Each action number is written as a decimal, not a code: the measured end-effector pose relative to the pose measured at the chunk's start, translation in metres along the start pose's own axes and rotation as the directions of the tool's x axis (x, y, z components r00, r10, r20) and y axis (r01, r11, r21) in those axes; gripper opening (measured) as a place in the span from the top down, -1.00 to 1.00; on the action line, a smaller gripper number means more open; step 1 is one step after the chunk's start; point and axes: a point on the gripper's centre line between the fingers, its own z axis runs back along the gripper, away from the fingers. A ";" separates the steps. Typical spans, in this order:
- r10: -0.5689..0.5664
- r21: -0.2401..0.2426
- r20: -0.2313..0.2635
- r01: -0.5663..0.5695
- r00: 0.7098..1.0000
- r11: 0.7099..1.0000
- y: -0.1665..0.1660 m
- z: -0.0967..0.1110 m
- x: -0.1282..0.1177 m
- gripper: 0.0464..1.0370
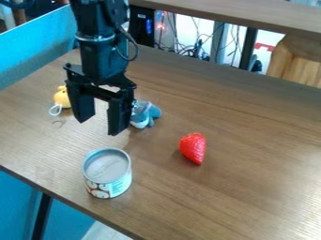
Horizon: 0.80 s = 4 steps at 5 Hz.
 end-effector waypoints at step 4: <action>-0.101 0.047 -0.020 0.102 0.995 0.994 -0.063 -0.021 -0.009 -0.93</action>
